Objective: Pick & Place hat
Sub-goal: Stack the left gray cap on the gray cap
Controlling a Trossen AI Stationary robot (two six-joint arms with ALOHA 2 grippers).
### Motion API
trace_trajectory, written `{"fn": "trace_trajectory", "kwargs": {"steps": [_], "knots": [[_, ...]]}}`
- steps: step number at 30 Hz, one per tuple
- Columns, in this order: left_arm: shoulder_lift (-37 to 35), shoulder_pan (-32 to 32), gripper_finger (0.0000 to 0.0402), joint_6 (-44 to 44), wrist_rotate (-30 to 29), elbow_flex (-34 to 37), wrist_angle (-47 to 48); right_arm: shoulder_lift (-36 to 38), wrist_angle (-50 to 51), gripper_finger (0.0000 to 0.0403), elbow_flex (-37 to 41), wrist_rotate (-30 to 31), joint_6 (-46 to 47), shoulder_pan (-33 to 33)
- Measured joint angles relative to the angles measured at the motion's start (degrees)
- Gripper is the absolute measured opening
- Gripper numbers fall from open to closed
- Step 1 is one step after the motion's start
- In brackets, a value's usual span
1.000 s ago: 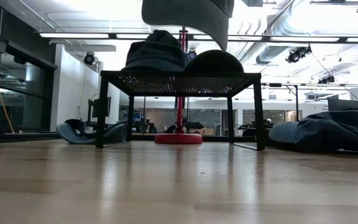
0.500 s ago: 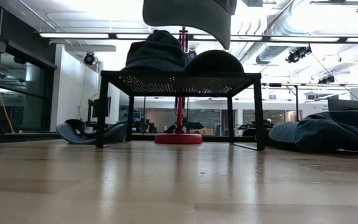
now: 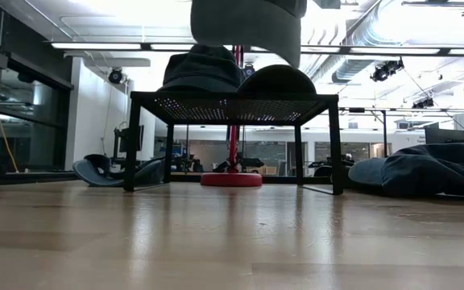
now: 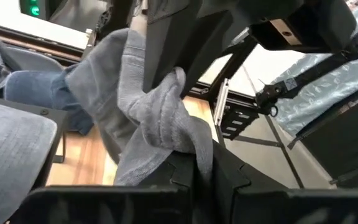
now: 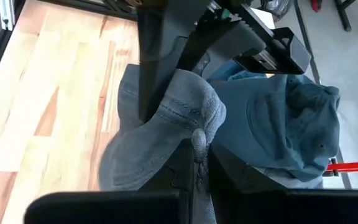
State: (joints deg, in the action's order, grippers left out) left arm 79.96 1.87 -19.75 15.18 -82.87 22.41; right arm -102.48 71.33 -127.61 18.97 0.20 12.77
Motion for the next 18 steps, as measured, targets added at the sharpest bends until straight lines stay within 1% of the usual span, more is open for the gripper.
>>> {"fn": "trace_trajectory", "kwargs": {"steps": [3, 8, 11, 16, 18], "knots": [[-0.25, 0.00, 0.0050, 0.36, 0.99, 0.00, 0.03, 0.03, 0.02, 0.0017, 0.00, -0.01, 1.63, 0.03], [-2.96, -0.01, 0.0100, 1.69, 0.80, -0.04, 1.07, 1.41, 0.04, 0.0017, 0.04, 1.25, 3.83, 0.46], [-4.77, -0.02, 0.0121, 1.78, 0.21, -0.08, 1.86, 2.81, 0.01, 0.0017, 0.04, 1.96, 4.30, 0.86], [-7.91, 0.00, 0.0130, 3.22, 0.09, -0.04, 3.04, 5.32, 0.65, 0.0017, 0.04, 2.75, 4.83, 1.19], [-9.16, 0.00, 0.0130, 3.24, -1.06, -0.07, 3.96, 6.49, 1.09, 0.0017, 0.04, 2.90, 4.90, 1.16]]}}
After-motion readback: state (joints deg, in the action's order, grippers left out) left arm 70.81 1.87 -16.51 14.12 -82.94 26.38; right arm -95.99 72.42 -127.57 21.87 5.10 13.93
